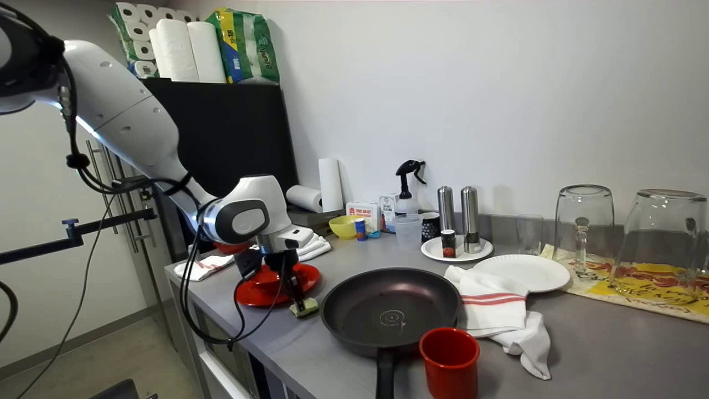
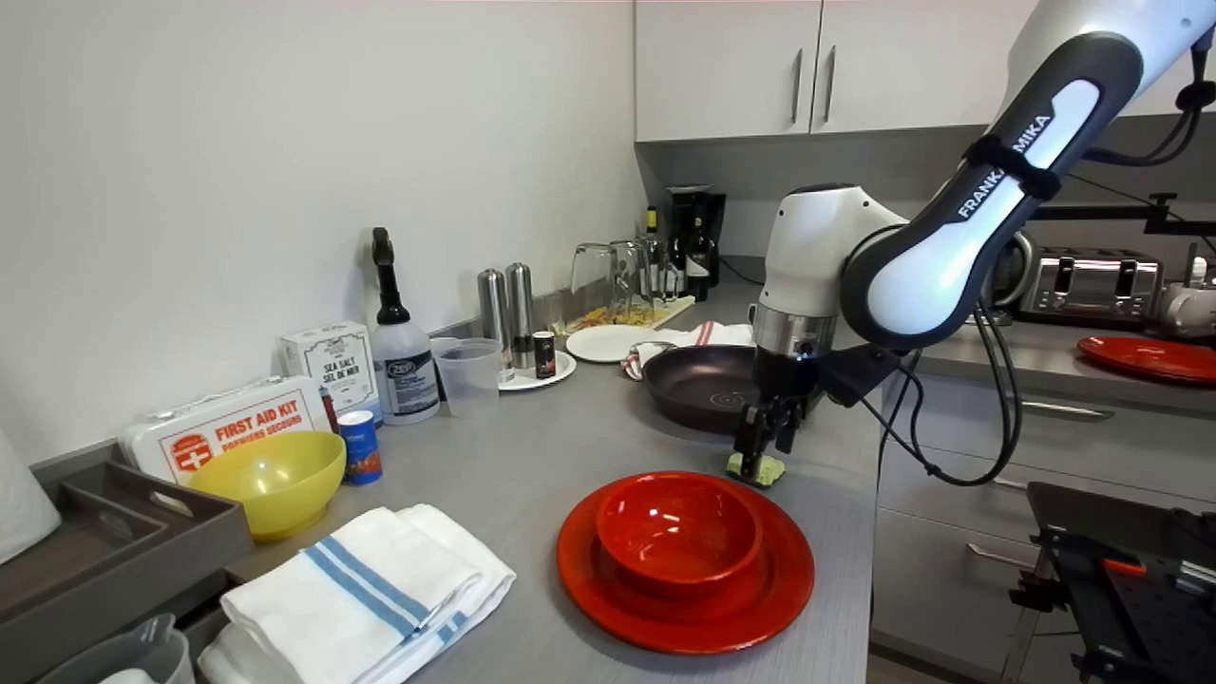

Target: Wipe inside the red bowl with the sponge

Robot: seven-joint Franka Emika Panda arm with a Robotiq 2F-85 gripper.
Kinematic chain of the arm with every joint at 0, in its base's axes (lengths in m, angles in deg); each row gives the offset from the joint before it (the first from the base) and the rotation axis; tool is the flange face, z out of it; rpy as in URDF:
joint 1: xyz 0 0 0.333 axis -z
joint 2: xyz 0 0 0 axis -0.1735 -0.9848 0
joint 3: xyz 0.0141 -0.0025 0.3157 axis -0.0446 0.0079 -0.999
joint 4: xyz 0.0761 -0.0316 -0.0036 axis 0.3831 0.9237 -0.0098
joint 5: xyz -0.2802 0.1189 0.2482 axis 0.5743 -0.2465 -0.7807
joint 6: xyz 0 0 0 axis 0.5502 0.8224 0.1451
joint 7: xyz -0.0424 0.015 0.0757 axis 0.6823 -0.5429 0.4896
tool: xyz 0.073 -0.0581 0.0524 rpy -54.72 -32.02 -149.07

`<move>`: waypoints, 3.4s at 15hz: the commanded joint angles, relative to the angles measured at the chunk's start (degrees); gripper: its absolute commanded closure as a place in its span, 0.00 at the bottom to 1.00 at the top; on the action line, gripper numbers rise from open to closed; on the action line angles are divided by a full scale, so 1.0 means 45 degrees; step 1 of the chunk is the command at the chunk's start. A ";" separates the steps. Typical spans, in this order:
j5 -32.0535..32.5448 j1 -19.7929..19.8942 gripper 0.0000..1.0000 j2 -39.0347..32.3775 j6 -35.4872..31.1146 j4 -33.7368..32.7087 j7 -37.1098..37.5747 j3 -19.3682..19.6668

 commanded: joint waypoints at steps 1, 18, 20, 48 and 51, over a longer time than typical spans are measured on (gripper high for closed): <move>0.0297 -0.0224 0.00 -0.0387 -0.0052 -0.0391 -0.0229 0.0310; 0.0274 -0.0261 0.26 -0.0786 -0.0017 -0.0647 -0.1027 0.0336; 0.0269 -0.0260 0.38 -0.0793 -0.0010 -0.0676 -0.1041 0.0336; -0.1289 -0.0487 0.75 0.4687 0.6931 -0.0316 -0.5606 -0.0980; -0.1372 -0.0911 0.75 0.4271 0.7020 -0.0183 -0.5573 -0.1460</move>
